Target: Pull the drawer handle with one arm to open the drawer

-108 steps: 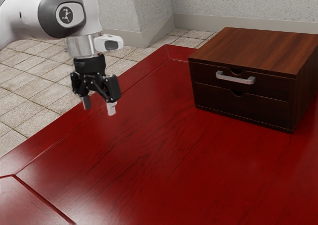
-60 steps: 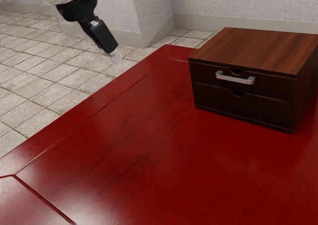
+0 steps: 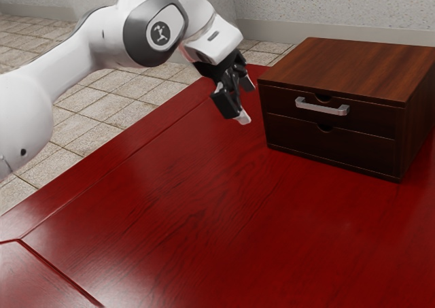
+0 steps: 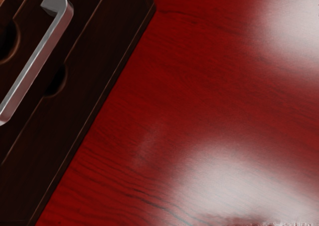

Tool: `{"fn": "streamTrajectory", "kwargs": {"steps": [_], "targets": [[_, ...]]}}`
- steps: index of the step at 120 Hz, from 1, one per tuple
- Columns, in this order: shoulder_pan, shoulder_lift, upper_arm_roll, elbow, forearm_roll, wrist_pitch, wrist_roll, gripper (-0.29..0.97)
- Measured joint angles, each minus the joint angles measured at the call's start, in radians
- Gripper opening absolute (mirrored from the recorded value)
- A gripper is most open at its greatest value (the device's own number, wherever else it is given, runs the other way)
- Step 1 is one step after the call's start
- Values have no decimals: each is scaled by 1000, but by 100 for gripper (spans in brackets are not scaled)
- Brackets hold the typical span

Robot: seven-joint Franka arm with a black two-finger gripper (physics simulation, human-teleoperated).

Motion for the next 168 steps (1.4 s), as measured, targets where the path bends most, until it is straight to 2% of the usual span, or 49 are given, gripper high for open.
{"fn": "streamTrajectory", "kwargs": {"steps": [6, 16, 23, 54, 75, 107, 168], "targets": [[-16, 32, 10, 28, 17, 5, 36, 68], [-93, 87, 110, 95, 37, -5, 89, 68], [-121, 120, 151, 132, 44, -11, 121, 68], [-137, 189, 187, 180, 55, 10, 232, 68], [-148, 203, 177, 181, 52, 56, 284, 68], [-153, 208, 115, 181, 49, 123, 338, 68], [-141, 265, 88, 181, 49, 236, 387, 68]]}}
